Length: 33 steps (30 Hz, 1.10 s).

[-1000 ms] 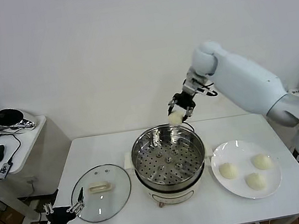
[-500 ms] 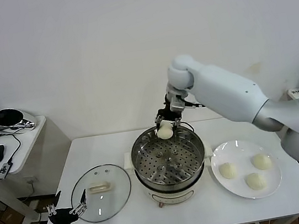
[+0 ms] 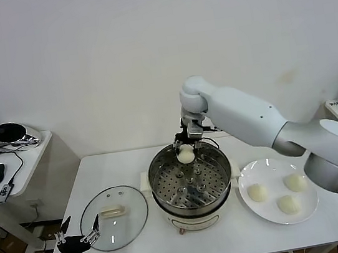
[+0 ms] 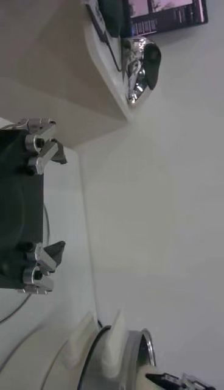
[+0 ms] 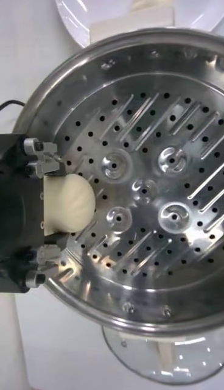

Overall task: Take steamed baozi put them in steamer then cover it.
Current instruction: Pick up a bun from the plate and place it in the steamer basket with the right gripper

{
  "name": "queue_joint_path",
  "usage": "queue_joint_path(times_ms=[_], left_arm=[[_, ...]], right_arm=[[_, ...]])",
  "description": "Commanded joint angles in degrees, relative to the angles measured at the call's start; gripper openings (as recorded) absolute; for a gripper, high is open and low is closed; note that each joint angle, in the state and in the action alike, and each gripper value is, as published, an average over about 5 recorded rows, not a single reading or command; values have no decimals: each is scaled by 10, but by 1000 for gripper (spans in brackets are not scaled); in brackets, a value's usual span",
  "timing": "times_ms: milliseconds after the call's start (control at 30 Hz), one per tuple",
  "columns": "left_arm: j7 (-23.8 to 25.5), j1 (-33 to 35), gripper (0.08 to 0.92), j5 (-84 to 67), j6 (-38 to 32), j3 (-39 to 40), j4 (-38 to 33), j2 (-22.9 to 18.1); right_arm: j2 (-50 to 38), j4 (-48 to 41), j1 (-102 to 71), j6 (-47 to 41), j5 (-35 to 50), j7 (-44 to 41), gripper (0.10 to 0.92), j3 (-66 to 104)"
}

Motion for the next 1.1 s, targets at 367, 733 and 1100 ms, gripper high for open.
queue_joint_path(times_ms=[367, 733, 1100], left_arm=[[0, 1, 823, 0, 0, -1, 3, 0], [0, -2, 823, 0, 0, 0, 9, 2], [7, -3, 823, -9, 9, -3, 4, 1]], right_arm=[[36, -42, -21, 6, -31, 31, 569, 10], [27, -47, -16, 5, 15, 49, 788, 10], [-95, 102, 70, -245, 217, 6, 823, -6]])
